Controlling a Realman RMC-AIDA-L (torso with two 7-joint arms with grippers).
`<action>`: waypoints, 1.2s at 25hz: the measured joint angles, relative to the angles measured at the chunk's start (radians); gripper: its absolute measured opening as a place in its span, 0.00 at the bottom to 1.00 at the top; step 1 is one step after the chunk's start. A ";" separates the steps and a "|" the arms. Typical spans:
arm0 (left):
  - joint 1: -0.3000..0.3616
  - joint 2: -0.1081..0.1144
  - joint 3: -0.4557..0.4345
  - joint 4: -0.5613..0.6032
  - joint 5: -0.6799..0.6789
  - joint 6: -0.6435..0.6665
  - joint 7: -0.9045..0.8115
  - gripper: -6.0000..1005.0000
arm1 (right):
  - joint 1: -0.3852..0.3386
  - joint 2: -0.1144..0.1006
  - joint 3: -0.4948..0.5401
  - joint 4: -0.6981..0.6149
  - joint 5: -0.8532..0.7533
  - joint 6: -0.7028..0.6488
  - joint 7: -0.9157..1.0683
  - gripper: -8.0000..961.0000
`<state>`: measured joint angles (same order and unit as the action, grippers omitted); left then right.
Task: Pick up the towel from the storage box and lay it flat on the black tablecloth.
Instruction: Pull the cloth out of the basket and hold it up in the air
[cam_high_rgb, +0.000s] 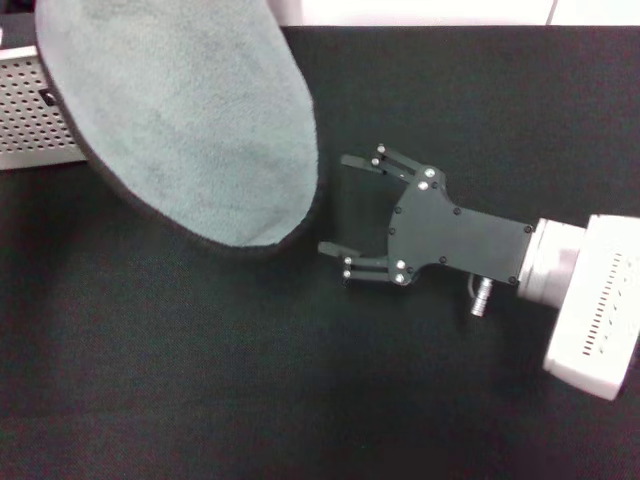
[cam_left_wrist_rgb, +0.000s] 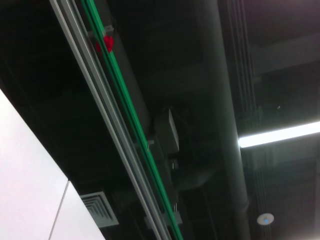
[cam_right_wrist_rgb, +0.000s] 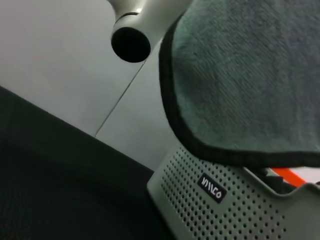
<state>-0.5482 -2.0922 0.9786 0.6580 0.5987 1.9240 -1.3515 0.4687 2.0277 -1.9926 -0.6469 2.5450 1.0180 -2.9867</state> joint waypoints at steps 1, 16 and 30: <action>-0.007 0.000 0.000 -0.005 -0.003 -0.003 0.004 0.02 | 0.001 0.000 -0.003 -0.009 0.003 -0.010 0.000 0.90; -0.041 -0.004 0.001 -0.031 -0.015 -0.037 0.076 0.03 | -0.004 0.000 0.056 -0.109 0.011 -0.015 -0.005 0.90; -0.067 -0.008 0.010 -0.072 -0.053 -0.037 0.115 0.03 | 0.017 0.000 0.098 -0.099 0.014 0.007 -0.006 0.90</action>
<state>-0.6152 -2.1004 0.9882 0.5865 0.5457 1.8865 -1.2366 0.4854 2.0279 -1.8945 -0.7463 2.5595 1.0252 -2.9927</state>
